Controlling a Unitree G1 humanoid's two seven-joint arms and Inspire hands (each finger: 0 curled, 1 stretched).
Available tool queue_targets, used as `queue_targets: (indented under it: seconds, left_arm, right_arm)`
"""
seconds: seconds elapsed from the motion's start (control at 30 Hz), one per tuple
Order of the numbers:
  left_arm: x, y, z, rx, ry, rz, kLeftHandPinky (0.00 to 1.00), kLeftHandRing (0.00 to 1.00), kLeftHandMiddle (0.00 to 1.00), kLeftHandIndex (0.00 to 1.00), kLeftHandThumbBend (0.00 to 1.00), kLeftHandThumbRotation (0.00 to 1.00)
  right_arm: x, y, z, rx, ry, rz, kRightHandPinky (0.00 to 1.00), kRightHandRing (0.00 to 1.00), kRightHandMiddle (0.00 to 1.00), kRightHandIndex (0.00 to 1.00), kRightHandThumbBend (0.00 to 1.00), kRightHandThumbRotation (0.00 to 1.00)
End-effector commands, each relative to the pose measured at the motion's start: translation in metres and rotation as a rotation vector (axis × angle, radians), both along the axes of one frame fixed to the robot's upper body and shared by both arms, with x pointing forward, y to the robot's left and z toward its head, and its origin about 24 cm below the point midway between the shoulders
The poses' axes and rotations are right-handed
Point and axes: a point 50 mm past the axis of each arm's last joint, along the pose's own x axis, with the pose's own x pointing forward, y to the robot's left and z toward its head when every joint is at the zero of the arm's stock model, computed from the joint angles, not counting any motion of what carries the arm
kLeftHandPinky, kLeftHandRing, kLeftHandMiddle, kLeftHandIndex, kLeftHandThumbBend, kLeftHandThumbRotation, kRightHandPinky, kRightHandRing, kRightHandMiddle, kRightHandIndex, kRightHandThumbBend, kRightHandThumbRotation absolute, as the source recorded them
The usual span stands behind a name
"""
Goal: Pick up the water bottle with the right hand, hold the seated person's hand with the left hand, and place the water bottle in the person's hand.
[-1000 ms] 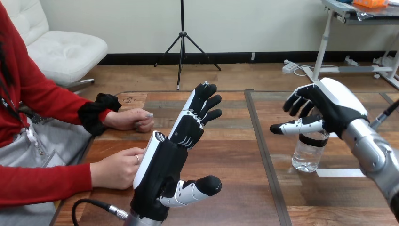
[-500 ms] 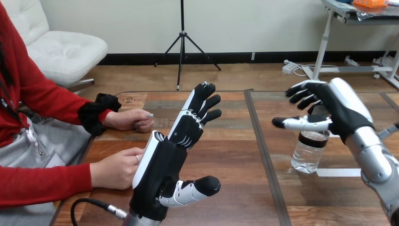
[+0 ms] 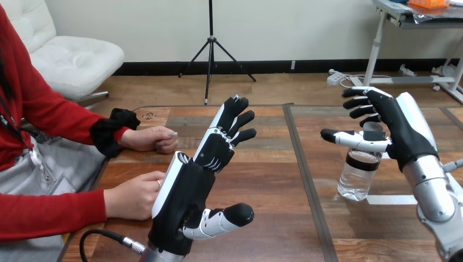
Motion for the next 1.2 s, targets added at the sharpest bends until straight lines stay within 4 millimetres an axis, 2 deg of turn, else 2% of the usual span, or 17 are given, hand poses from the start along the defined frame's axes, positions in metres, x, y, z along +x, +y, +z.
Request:
queue_targets:
  seconds: [0.0, 0.57, 1.17]
  left_arm:
    - [0.013, 0.001, 0.017, -0.006, -0.081, -0.004, 0.86, 0.94, 0.97, 0.99, 0.88, 0.69]
    - [0.013, 0.004, 0.018, 0.003, -0.093, -0.003, 0.86, 0.93, 0.97, 0.98, 0.88, 0.71]
    - [0.014, 0.007, 0.019, 0.006, -0.089, -0.011, 0.87, 0.94, 0.97, 0.98, 0.91, 0.7]
  right_arm:
    - [0.003, 0.005, 0.007, 0.079, -0.08, -0.022, 0.65, 0.73, 0.76, 0.8, 1.0, 0.38]
    - [-0.007, 0.009, -0.009, 0.198, -0.119, -0.097, 0.68, 0.77, 0.78, 0.81, 1.0, 0.35]
    - [-0.009, 0.011, -0.021, 0.219, -0.082, -0.142, 0.73, 0.81, 0.8, 0.84, 1.0, 0.4]
